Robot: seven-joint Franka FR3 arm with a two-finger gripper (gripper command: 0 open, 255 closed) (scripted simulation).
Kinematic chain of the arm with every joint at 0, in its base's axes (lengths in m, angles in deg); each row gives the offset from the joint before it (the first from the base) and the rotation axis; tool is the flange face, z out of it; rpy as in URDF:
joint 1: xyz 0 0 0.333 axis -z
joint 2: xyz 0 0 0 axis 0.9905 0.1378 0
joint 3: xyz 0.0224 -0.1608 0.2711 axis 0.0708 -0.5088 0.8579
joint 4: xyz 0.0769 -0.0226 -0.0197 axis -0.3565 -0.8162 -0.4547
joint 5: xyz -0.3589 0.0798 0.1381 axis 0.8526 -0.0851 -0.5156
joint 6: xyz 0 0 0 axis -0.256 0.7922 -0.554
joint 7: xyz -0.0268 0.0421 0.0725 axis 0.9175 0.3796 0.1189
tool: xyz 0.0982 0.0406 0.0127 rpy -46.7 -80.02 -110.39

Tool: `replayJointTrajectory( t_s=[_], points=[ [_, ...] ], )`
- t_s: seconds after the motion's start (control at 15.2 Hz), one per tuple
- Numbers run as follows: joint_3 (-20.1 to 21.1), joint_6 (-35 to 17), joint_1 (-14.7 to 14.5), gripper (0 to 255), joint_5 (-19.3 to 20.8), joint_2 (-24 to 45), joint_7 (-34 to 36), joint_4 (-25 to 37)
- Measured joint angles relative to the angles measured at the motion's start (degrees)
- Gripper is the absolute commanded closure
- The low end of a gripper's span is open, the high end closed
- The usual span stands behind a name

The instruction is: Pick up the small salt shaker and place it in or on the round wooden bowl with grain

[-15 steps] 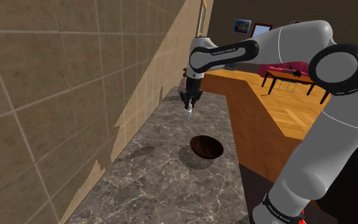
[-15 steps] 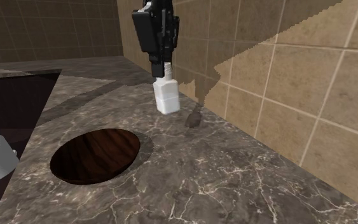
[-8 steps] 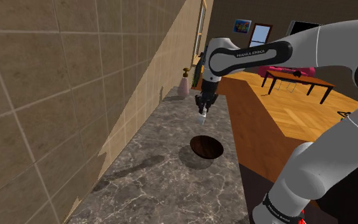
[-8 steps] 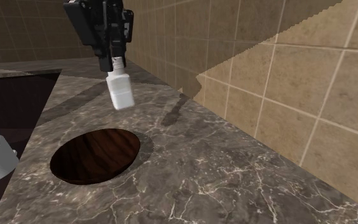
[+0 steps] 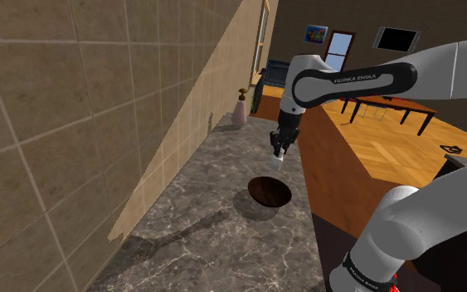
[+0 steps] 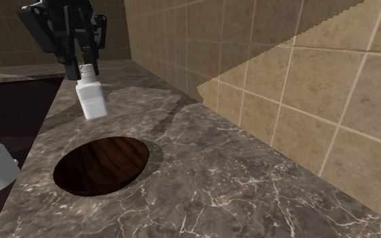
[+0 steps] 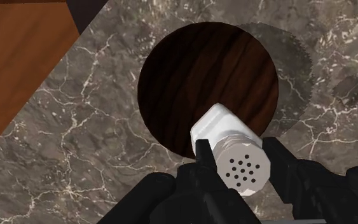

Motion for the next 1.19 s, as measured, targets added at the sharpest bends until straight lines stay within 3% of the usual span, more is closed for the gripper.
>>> replayJointTrajectory(
  t_s=[1.19],
  points=[
    [-0.37,-15.11,0.10,255,0.28,4.77,0.15,-10.37]
  ],
)
